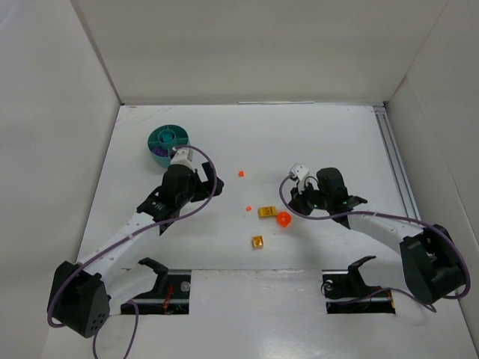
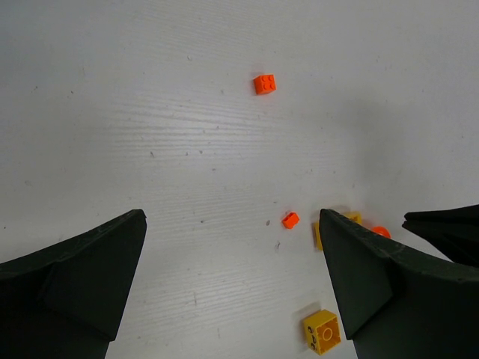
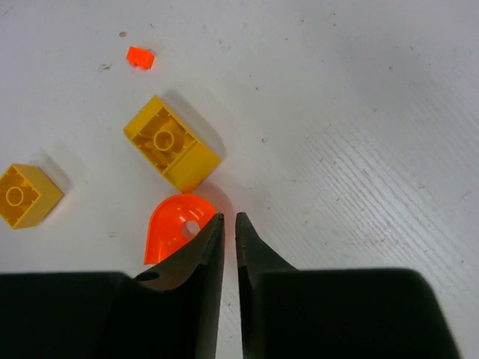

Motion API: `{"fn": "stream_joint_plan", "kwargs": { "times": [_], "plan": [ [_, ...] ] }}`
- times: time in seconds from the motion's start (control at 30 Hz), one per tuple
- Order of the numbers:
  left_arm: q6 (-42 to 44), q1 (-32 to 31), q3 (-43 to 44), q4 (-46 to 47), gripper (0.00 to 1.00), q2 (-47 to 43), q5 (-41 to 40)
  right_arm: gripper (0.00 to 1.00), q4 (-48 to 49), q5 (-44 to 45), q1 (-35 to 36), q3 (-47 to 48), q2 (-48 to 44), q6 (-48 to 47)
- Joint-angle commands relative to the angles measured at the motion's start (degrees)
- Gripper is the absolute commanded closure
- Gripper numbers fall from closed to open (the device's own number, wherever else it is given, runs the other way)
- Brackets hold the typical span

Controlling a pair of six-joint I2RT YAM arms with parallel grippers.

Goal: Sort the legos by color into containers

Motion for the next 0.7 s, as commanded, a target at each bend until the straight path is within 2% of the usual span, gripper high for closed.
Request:
{"fn": "stream_joint_plan", "kwargs": {
  "times": [0.0, 0.07, 0.33, 0.67],
  "plan": [
    [-0.3, 0.0, 1.2, 1.3, 0.0, 0.2, -0.6, 0.82, -0.2, 0.7, 0.5, 0.2, -0.1, -1.4],
    [-0.3, 0.0, 1.2, 1.3, 0.0, 0.2, -0.6, 0.68, -1.7, 1.6, 0.5, 0.2, 0.6, -0.8],
    [0.2, 0.0, 1.7, 0.6, 0.0, -0.3, -0.6, 0.49, -3.2, -1.5, -0.7, -1.2, 4.1, 8.2],
    [0.2, 0.0, 1.2, 0.6, 0.0, -0.3, -0.6, 0.52, -2.6, -0.9, -0.7, -1.7, 4.8, 14.4]
  ]
}}
